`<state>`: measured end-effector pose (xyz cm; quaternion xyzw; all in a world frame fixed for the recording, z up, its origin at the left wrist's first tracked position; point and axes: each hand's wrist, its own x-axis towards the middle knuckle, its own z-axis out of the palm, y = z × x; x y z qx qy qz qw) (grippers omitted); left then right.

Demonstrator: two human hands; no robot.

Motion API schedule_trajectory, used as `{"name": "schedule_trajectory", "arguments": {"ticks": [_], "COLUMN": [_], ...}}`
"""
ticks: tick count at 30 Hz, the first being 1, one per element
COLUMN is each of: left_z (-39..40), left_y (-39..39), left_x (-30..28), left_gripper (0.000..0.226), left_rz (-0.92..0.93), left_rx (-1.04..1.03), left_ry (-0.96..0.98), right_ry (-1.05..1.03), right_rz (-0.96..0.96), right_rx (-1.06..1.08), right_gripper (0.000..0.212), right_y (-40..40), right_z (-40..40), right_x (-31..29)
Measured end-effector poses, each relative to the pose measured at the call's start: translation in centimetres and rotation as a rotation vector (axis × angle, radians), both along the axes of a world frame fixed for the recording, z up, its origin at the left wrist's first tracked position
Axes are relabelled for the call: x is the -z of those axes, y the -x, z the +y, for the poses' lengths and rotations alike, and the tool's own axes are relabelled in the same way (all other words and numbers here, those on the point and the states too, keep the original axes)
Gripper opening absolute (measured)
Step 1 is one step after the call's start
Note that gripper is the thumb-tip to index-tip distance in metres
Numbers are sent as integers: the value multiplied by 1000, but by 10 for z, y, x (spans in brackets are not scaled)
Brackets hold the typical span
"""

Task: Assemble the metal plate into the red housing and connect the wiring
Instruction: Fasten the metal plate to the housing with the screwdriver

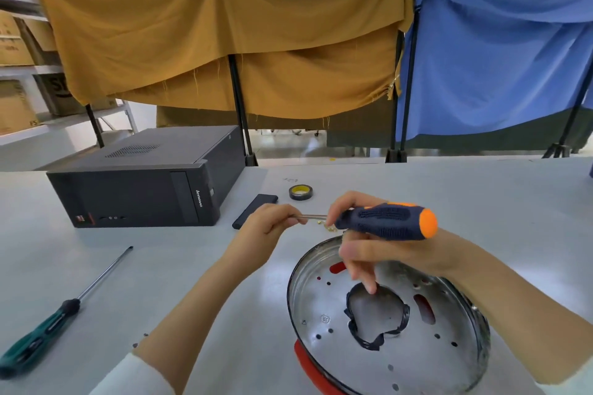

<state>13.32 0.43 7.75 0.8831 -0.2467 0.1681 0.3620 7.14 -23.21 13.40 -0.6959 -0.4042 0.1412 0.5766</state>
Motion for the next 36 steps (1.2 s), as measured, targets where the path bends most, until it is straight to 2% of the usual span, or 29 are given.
{"name": "schedule_trajectory", "arguments": {"ticks": [3, 5, 7, 9, 10, 12, 14, 22, 28, 32, 36], "left_z": [-10, -11, -6, 4, 8, 12, 11, -7, -13, -11, -12], "left_y": [-21, -37, -50, -64, -70, -78, -83, -107, -131, -129, -100], "left_x": [4, 11, 20, 32, 39, 53, 64, 78, 77, 84, 84], "left_gripper": [22, 33, 47, 45, 42, 38, 36, 40, 22, 16, 10], "left_rz": [-45, -84, 17, 159, 213, 270, 282, 309, 322, 306, 349], "left_rx": [0, -22, -117, -265, -332, -405, -412, -423, -494, -521, -509], "left_ry": [-42, -110, -56, 1, 5, 1, -32, -138, -221, -133, 242], "right_ry": [14, 43, 178, 314, 413, 589, 700, 694, 716, 733, 775], "right_rz": [-144, -282, -344, -302, -363, -349, -321, -232, -232, -210, -218], "right_rx": [136, 203, 264, 361, 358, 382, 351, 349, 323, 288, 328], "right_gripper": [19, 17, 16, 12, 11, 33, 40, 39, 43, 41, 37], "right_y": [-13, -24, -35, -44, -48, -59, -62, -70, -69, -68, -64], "right_z": [10, 6, -3, -11, -15, -20, -23, -25, -22, -19, -16], "right_x": [18, 30, 36, 43, 50, 61, 72, 85, 86, 83, 81]}}
